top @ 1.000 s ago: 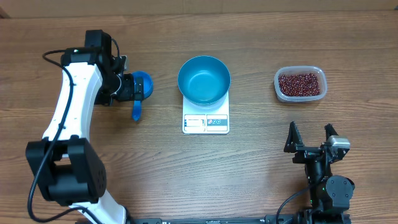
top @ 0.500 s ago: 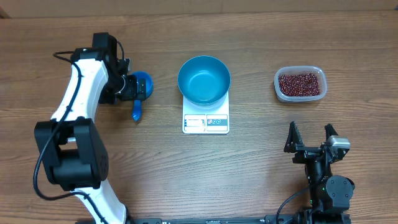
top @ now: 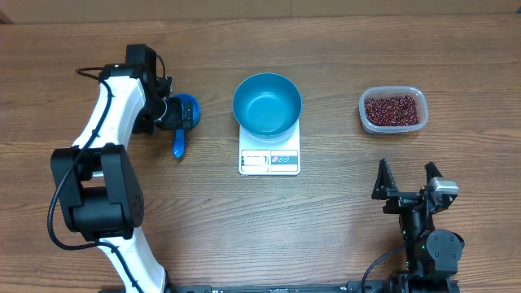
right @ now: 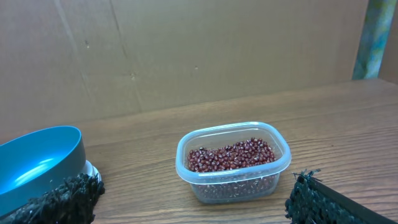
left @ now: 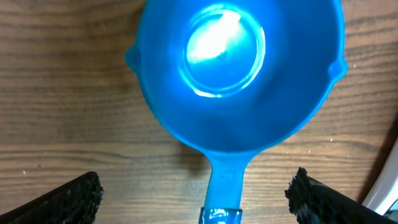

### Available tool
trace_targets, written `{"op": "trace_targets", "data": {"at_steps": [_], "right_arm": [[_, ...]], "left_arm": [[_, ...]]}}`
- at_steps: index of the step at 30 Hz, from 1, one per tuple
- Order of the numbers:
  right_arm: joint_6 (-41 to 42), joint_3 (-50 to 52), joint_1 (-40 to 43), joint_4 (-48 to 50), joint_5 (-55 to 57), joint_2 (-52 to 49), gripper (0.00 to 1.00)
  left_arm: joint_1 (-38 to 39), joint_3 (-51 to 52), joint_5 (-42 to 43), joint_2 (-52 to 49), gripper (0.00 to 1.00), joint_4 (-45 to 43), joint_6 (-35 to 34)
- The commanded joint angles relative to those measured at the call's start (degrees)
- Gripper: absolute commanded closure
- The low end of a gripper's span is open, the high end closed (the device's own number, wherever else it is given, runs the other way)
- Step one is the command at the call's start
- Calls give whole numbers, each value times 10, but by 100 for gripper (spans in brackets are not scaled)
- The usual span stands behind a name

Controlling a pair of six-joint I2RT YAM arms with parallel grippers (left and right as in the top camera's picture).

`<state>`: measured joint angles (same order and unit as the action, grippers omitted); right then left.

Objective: Scoop item into bowl and weigh 150g on scale
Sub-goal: 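Move the left gripper forward over the blue scoop handle, then lower the left gripper and close it on the blue scoop handle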

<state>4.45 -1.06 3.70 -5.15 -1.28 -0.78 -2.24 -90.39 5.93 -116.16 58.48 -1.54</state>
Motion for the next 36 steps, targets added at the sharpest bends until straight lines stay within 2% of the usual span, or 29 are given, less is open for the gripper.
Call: {"op": "trace_targets", "data": {"at_steps": [1,27,31,36], "right_arm": [[-2,6,2,3,-1,6,0],[-2,6,2,3,-1,6,0],[-2,6,2,3,-1,6,0],[-2,6,2,3,-1,6,0]], "left_arm": [[11,-12,-7,-5,0,-7,-2],[39,-3,-35,-7,0,-26,-24],[39,-1,-35,-7,7,-26,-27],[39,4,-34,-7,2,-26,-32]]}}
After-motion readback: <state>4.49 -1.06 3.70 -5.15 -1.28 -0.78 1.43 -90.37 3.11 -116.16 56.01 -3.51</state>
